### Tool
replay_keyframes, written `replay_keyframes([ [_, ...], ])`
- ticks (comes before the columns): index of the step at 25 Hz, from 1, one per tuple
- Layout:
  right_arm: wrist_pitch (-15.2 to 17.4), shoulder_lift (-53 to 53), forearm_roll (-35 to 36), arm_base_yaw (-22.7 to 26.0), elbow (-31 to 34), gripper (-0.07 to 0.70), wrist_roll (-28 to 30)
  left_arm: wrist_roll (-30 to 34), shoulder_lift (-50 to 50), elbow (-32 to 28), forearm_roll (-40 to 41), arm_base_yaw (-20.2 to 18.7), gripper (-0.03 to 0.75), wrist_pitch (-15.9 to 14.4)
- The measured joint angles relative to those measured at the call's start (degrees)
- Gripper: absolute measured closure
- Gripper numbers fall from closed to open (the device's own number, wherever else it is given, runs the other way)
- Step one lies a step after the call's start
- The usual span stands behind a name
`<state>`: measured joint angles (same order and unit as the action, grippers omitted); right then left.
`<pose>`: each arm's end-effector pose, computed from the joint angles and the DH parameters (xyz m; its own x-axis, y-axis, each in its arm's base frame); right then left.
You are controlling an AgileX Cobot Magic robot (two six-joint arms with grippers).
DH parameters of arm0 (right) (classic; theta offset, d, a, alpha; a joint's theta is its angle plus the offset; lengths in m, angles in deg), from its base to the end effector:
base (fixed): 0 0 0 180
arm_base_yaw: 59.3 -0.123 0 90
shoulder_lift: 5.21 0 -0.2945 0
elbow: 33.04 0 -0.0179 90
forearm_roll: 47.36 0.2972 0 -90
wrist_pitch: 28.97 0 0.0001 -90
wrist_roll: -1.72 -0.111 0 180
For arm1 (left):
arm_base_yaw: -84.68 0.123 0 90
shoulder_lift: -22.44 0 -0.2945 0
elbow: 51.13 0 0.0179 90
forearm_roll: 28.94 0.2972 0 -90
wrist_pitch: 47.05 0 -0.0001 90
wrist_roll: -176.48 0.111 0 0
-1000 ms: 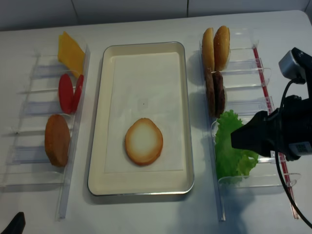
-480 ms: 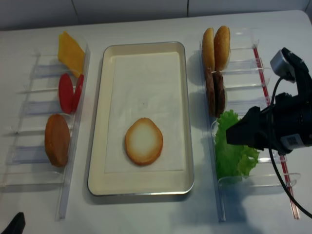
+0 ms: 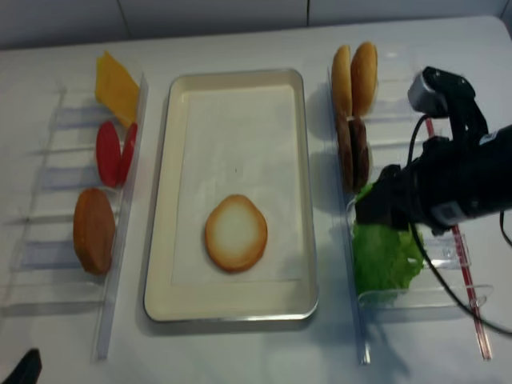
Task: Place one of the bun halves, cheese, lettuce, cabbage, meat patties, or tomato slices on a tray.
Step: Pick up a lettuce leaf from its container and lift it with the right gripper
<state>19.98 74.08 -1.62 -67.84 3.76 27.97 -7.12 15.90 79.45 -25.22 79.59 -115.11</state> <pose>0.2480 0.0979 0.2132 -0.9340 -0.0258 -0.3562 -0.2289 0.8089 0.5415 0.0359 0.0035 0.2757 -0.5578 0.0111 -0.8299 0.0174 0.9998 0.0017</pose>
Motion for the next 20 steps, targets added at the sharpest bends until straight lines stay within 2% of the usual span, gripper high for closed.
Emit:
replay_keyframes([
  [5, 1.0, 2.2, -2.0, 0.0, -1.2, 0.212, -4.4, 0.0, 0.0, 0.0, 0.0, 0.0, 0.161, 0.0],
  [11, 3.8, 5.0, -2.5, 0.0, -1.3, 0.283, -5.1, 0.0, 0.0, 0.0, 0.0, 0.0, 0.161, 0.0],
  [13, 3.8, 5.0, -2.6, 0.0, -1.3, 0.343, -5.2, 0.0, 0.0, 0.0, 0.0, 0.0, 0.161, 0.0],
  [17, 3.8, 5.0, -2.7, 0.0, -1.3, 0.521, -5.2, 0.0, 0.0, 0.0, 0.0, 0.0, 0.161, 0.0],
  [20, 4.0, 5.0, -2.7, 0.0, -1.4, 0.572, -5.3, 0.0, 0.0, 0.0, 0.0, 0.0, 0.161, 0.0],
])
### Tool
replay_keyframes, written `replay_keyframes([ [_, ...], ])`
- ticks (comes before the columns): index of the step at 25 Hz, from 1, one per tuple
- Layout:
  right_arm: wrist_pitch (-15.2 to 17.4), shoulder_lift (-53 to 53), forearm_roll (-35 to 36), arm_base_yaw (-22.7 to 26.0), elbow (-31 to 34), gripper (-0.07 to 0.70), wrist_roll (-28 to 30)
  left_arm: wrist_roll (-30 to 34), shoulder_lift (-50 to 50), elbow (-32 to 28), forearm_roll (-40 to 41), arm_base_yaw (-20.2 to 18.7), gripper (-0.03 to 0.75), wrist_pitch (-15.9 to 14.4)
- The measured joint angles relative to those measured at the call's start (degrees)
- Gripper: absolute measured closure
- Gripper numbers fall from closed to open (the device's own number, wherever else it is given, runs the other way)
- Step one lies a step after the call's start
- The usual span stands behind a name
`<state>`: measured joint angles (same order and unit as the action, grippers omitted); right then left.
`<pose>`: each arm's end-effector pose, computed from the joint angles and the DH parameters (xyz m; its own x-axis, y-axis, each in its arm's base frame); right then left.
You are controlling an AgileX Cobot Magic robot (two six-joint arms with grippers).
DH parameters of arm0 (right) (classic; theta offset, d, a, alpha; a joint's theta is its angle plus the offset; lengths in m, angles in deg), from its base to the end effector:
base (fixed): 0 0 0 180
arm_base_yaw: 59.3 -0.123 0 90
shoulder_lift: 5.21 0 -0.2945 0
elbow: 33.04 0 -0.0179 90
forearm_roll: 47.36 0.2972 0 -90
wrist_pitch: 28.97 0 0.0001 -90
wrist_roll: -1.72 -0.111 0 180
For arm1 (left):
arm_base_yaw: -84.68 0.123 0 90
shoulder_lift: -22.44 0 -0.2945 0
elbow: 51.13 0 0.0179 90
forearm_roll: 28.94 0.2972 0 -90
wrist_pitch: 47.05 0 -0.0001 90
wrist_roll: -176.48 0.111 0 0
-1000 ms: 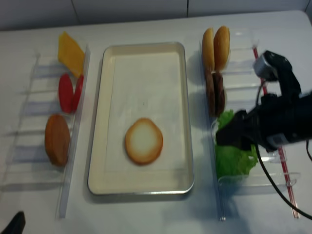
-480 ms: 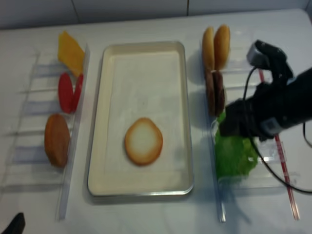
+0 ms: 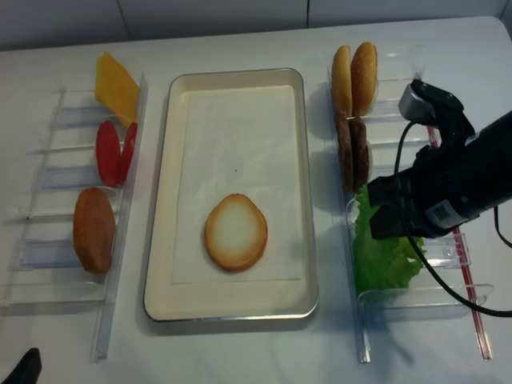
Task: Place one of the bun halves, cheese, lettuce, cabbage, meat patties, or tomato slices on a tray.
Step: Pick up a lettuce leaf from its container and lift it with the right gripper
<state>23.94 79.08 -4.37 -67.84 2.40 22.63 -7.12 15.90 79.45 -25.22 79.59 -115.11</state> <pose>0.2517 0.0989 0.1948 -0.9796 -0.0227 -0.1996 -0.1326 0.8195 0.5576 0.0359 0.0035 0.2757 -0.5578 0.0111 -0.8299 0.0174 0.9998 0.0017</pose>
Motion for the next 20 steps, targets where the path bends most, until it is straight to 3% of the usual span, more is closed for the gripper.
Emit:
replay_keyframes([
  [13, 4.0, -3.4, -0.4, 0.0, -0.3, 0.575, -1.4, 0.0, 0.0, 0.0, -0.1, 0.0, 0.161, 0.0],
  [20, 11.1, -8.6, -1.7, 0.0, -8.2, 0.575, -1.6, 0.0, 0.0, 0.0, -0.1, 0.0, 0.162, 0.0],
])
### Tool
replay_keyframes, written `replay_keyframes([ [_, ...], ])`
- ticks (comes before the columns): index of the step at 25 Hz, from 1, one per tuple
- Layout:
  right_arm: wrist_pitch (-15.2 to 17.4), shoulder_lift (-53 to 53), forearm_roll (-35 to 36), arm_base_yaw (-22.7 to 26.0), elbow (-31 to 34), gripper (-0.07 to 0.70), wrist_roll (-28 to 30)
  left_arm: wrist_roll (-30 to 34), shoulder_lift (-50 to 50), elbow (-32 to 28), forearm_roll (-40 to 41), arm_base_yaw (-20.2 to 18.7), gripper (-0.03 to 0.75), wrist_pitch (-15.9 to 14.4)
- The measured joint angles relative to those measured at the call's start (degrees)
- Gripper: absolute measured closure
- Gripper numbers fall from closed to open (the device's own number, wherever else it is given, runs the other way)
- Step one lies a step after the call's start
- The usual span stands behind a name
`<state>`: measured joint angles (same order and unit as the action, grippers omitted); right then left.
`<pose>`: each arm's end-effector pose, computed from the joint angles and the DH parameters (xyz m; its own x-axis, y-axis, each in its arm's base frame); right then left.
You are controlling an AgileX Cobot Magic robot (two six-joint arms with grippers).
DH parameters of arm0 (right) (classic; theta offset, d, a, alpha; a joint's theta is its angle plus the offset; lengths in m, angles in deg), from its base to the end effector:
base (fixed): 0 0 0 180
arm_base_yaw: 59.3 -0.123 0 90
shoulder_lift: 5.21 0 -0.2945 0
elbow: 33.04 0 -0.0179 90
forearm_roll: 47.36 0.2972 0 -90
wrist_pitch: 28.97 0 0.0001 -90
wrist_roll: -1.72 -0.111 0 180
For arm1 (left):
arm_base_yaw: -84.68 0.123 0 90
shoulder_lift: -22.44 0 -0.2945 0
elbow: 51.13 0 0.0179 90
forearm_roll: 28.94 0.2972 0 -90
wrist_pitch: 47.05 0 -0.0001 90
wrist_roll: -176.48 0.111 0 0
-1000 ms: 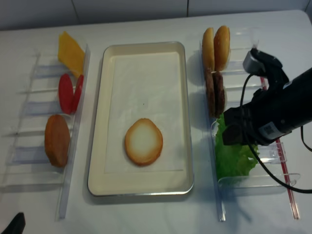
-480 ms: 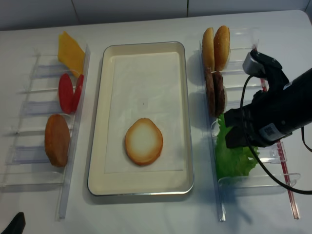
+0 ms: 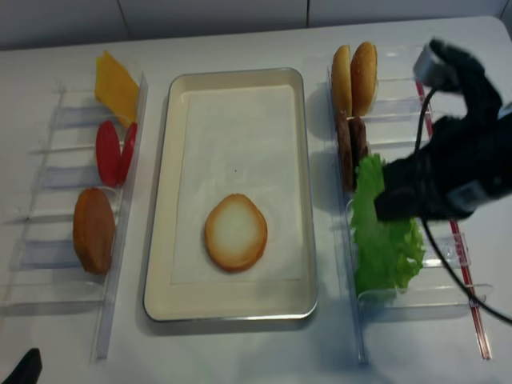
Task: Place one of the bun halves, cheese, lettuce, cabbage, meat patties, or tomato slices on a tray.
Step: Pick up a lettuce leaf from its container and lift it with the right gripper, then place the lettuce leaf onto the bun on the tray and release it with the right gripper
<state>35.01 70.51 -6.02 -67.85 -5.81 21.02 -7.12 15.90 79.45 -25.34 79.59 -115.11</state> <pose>0.2390 0.1026 0.2753 -0.9384 -0.1155 -0.3256 -0.2918 0.7695 0.5680 0.0359 0.0033 0.2757 -0.5579 0.0103 -0.8299 0.0185 0.9998 -0.0001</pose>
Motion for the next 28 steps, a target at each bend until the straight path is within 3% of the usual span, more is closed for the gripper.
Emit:
replay_keyframes([
  [4, 2.7, -0.1, -0.5, -0.1, -5.4, 0.575, -1.2, 0.0, 0.0, 0.0, 0.0, 0.0, 0.171, 0.0],
  [11, 2.5, -0.1, 1.4, -0.9, -8.5, 0.575, -1.9, 0.0, 0.0, 0.0, -0.1, 0.0, 0.172, 0.0],
  [16, -1.6, 2.7, 1.4, -8.7, -8.7, 0.575, -4.0, 0.0, 0.0, 0.0, -0.1, 0.0, 0.175, 0.0],
  [23, -12.3, 10.7, 2.9, -19.9, -8.9, 0.576, -6.0, 0.0, 0.0, 0.0, -0.1, 0.0, 0.176, 0.0],
  [28, -15.4, 17.6, 3.8, -26.3, -13.2, 0.576, -6.1, 0.0, 0.0, 0.0, -0.2, 0.0, 0.179, 0.0],
])
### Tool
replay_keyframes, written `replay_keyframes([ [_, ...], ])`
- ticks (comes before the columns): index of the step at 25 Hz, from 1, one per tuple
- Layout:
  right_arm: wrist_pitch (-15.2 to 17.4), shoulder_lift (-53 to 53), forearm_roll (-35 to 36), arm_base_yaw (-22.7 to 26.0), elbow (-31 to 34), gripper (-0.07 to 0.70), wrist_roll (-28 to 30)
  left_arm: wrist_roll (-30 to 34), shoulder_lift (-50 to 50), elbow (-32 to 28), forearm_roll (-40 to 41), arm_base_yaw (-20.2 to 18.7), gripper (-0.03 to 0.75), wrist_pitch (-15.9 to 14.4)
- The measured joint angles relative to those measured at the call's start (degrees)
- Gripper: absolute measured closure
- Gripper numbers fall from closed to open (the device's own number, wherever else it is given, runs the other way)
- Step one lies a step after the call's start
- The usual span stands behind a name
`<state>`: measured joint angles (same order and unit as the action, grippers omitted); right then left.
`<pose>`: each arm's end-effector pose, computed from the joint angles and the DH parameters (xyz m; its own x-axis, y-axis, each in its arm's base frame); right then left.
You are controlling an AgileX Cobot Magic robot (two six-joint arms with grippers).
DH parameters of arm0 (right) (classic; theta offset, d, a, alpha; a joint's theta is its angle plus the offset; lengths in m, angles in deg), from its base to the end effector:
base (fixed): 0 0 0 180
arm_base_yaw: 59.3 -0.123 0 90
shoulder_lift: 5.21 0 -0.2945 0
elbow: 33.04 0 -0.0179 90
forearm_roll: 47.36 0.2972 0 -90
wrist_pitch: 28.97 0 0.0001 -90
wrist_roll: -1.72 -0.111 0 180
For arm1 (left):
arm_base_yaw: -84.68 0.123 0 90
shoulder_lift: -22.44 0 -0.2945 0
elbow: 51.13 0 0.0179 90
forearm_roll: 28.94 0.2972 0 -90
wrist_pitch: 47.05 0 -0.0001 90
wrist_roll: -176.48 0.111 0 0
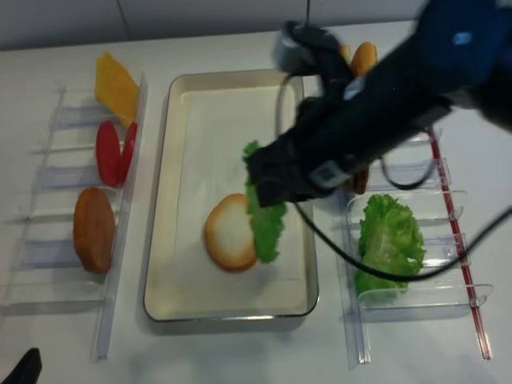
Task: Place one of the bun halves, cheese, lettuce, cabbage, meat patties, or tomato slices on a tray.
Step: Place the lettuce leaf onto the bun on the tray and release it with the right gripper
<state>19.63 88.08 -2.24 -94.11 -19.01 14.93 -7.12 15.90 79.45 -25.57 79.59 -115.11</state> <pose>0.2606 0.2531 0.2677 -0.8914 -0.2605 -0.3709 -0.4451 0.6576 0.6078 0.0359 0.0029 0.2757 -0.5581 0.0088 -0.8297 0.0208 0.9998 -0.0034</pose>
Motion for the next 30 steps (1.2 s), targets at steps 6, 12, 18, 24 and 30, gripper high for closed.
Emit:
replay_keyframes([
  [6, -1.7, 8.1, 1.3, -4.4, -7.3, 0.576, -1.3, 0.0, 0.0, 0.0, 0.0, 0.0, 0.179, 0.0],
  [12, -3.7, 15.2, 4.3, -6.8, -11.3, 0.576, -1.6, 0.0, 0.0, 0.0, 0.0, 0.0, 0.179, 0.0],
  [18, -5.6, 19.3, 5.8, -7.1, -11.5, 0.576, -1.7, 0.0, 0.0, 0.0, 0.0, 0.0, 0.179, 0.0],
  [24, -7.6, 21.6, 4.1, -7.1, -11.6, 0.576, -2.8, 0.0, 0.0, 0.0, 0.0, 0.0, 0.179, 0.0],
  [30, -7.2, 21.7, -7.9, -7.1, -11.6, 0.576, -12.3, 0.0, 0.0, 0.0, 0.0, 0.0, 0.179, 0.0],
])
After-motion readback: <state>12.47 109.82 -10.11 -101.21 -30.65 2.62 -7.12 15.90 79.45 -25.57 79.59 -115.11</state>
